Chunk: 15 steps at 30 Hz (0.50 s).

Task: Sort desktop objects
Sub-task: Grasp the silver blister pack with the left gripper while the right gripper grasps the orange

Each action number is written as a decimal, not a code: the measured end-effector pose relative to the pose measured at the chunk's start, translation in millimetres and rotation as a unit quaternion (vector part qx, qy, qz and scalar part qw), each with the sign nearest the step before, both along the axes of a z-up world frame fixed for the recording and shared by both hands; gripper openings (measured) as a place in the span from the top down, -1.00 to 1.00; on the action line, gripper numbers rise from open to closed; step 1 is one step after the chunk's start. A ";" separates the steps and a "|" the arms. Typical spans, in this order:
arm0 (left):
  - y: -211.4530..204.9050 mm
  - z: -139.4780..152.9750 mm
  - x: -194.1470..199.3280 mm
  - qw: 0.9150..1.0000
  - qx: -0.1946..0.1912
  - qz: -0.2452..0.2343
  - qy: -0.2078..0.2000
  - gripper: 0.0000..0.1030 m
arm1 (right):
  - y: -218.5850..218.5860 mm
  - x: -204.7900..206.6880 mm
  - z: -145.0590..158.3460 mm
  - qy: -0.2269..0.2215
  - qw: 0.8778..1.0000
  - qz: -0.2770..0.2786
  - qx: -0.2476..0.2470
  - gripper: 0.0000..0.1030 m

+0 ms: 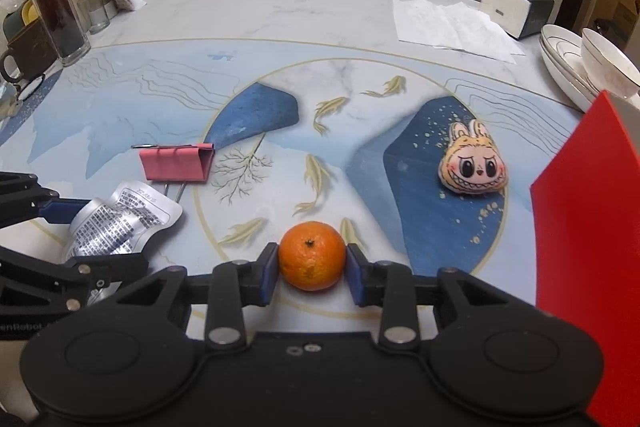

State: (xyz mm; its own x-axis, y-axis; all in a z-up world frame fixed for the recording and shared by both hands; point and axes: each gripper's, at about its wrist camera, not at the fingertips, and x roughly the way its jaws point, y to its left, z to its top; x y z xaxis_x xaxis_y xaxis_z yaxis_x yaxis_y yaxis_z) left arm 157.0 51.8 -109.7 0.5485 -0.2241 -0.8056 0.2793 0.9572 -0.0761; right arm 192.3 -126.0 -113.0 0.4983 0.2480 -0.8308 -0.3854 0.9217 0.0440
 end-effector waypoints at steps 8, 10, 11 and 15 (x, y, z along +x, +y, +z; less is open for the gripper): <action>2.4 17.2 -8.0 0.999 -0.024 0.022 -0.011 -0.07 | -19.3 -13.3 21.4 -0.010 1.000 -0.004 0.021 0.35; 1.7 21.4 -10.0 0.999 -0.028 0.027 -0.014 -0.07 | -24.5 -16.6 26.2 -0.010 1.000 -0.004 0.028 0.35; 1.0 23.3 -11.0 0.999 -0.030 0.029 -0.014 -0.07 | -27.2 -18.5 28.2 -0.011 0.999 -0.005 0.031 0.35; -3.0 32.9 -16.9 0.999 -0.038 0.034 -0.021 -0.07 | -36.8 -26.4 36.0 -0.013 0.999 -0.005 0.039 0.35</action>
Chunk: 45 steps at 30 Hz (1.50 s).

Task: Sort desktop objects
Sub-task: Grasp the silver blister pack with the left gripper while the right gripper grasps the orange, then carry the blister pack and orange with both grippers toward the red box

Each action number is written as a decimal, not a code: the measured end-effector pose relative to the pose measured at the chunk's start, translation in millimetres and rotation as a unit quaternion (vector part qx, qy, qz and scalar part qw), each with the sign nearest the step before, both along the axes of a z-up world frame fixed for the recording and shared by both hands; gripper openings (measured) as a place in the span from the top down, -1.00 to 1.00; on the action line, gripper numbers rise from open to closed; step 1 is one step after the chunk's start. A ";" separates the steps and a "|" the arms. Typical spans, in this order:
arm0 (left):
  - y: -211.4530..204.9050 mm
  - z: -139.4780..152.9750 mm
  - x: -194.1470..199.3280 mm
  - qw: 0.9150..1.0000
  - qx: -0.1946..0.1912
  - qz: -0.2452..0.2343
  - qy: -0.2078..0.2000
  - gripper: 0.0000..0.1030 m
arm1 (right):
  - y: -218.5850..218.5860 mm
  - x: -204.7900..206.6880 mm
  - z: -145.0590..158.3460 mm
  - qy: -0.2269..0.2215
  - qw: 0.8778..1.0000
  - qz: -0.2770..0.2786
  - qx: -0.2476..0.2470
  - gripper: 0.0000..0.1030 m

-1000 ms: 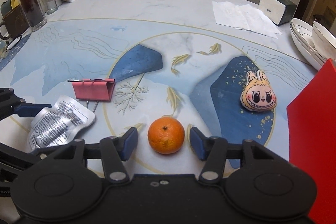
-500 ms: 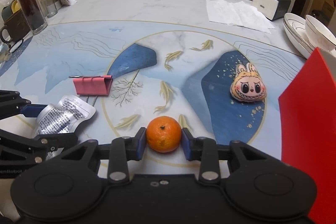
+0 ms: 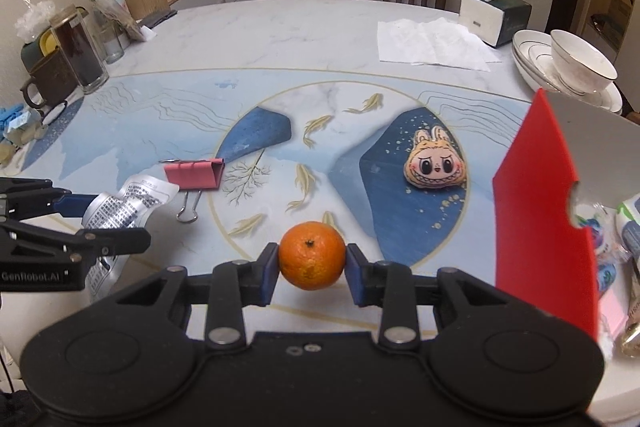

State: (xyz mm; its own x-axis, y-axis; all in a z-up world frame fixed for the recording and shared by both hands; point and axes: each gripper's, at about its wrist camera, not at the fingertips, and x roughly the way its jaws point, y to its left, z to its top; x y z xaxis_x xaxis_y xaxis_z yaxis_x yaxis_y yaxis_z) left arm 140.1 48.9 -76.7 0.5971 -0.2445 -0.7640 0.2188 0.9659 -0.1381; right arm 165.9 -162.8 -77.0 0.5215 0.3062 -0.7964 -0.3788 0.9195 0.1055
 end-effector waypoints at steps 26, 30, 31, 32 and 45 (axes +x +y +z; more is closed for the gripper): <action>-66.0 50.3 -11.0 0.999 -0.006 -0.014 -0.051 -0.07 | -84.7 -29.2 68.0 -0.051 0.998 -0.008 0.046 0.35; -84.0 58.4 -9.2 0.998 -0.008 -0.023 -0.060 -0.07 | -104.8 -28.6 71.2 -0.054 0.997 -0.019 0.046 0.35; -89.4 60.3 -8.4 0.998 -0.008 -0.026 -0.063 -0.07 | -110.4 -28.4 71.8 -0.055 0.997 -0.022 0.046 0.35; -94.6 61.8 -7.8 0.997 -0.008 -0.028 -0.065 -0.07 | -116.4 -28.1 72.4 -0.056 0.997 -0.025 0.046 0.35; -161.1 70.1 3.2 0.995 -0.001 -0.064 -0.076 -0.07 | -193.2 -28.3 73.9 -0.068 0.994 -0.069 0.048 0.35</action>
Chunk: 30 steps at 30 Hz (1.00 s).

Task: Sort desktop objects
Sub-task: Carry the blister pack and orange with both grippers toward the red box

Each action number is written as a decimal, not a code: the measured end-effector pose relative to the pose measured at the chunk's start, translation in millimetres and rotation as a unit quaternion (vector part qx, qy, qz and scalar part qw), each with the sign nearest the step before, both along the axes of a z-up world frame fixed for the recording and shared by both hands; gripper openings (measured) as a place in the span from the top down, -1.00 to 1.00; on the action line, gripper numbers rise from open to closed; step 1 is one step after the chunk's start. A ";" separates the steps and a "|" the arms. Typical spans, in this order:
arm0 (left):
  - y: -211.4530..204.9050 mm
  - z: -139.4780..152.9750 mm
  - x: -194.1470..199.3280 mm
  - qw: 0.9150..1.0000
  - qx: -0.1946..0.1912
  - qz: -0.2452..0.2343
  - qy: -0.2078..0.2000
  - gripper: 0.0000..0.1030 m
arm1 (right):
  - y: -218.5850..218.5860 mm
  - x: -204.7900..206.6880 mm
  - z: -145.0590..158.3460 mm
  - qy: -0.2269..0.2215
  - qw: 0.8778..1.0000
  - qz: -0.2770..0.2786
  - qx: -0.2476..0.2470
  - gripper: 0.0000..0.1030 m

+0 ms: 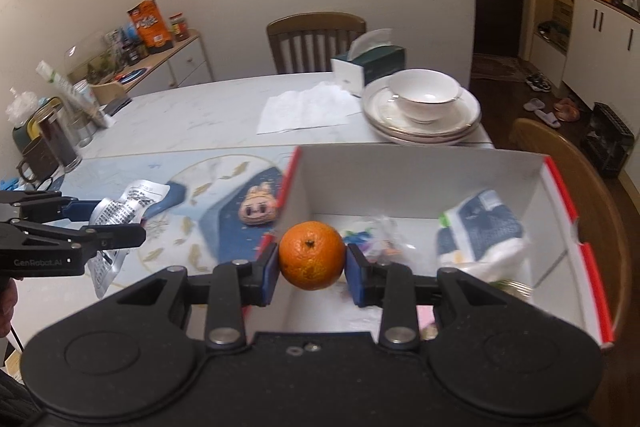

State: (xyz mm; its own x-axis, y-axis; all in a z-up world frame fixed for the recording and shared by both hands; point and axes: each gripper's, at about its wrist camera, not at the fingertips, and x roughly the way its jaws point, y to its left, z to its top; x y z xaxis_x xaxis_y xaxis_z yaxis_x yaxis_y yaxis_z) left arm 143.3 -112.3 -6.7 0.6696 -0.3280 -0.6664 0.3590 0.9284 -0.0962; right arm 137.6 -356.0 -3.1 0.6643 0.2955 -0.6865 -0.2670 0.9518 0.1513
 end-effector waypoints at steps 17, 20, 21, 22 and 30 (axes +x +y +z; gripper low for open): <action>-95.6 1.5 19.2 0.996 0.016 -0.086 -0.007 -0.07 | -78.1 -9.2 -11.7 0.003 0.998 -0.067 -0.002 0.35; -111.8 0.7 23.2 0.995 0.018 -0.103 -0.009 -0.07 | -87.8 -10.3 -14.6 0.005 0.997 -0.077 -0.006 0.35; -117.1 0.1 24.9 0.994 0.019 -0.107 -0.009 -0.07 | -90.4 -10.2 -15.6 0.006 0.997 -0.079 -0.007 0.35; -122.0 -0.4 27.0 0.993 0.021 -0.113 -0.008 -0.07 | -92.7 -10.1 -16.5 0.007 0.997 -0.082 -0.008 0.35; -158.3 -12.4 40.0 0.989 0.033 -0.147 0.007 -0.07 | -105.7 -3.0 -31.2 0.026 0.995 -0.089 -0.021 0.35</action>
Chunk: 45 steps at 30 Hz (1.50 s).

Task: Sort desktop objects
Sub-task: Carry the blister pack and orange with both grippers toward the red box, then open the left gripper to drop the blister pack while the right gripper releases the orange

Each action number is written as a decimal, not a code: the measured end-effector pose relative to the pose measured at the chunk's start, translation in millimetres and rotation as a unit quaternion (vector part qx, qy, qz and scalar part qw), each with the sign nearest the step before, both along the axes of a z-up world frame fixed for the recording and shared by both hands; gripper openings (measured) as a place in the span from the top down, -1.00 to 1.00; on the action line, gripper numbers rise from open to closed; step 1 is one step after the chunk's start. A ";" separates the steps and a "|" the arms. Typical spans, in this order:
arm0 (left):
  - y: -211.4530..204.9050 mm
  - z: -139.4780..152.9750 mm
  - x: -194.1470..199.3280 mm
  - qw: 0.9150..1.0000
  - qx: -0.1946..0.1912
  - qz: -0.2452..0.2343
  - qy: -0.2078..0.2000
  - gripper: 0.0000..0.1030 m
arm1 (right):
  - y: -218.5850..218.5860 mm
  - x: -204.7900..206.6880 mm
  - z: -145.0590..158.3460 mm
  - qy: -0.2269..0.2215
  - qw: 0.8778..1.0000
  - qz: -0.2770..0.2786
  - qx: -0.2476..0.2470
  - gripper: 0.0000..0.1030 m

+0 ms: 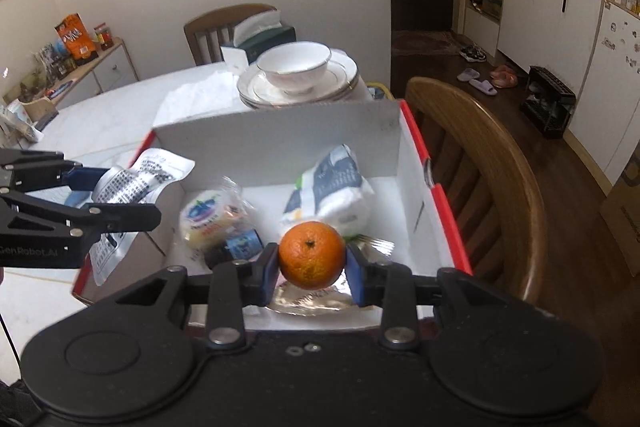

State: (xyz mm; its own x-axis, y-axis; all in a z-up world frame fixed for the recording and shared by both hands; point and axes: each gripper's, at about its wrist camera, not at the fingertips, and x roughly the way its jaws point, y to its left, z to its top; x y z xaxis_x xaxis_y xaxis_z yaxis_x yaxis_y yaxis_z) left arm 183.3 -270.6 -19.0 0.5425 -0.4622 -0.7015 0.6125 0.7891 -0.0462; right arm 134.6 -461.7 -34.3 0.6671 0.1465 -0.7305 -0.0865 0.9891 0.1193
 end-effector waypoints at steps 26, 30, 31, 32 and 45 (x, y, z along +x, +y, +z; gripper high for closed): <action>-38.2 -52.0 32.3 0.994 0.084 -0.045 0.051 -0.07 | 19.3 37.5 -34.6 0.073 0.993 0.093 -0.014 0.35; -40.2 -57.9 31.2 0.992 0.101 -0.050 0.048 -0.08 | 24.7 40.5 -39.4 0.083 0.991 0.103 -0.018 0.35; -41.5 -59.0 30.0 0.992 0.107 -0.054 0.046 -0.08 | 25.9 41.7 -40.9 0.084 0.991 0.104 -0.020 0.35; -42.0 -59.9 29.7 0.991 0.110 -0.057 0.046 -0.08 | 26.2 42.3 -42.0 0.087 0.991 0.104 -0.021 0.35; -44.5 -64.4 33.0 0.987 0.123 -0.077 0.066 -0.09 | 25.7 47.8 -46.4 0.100 0.989 0.108 -0.018 0.32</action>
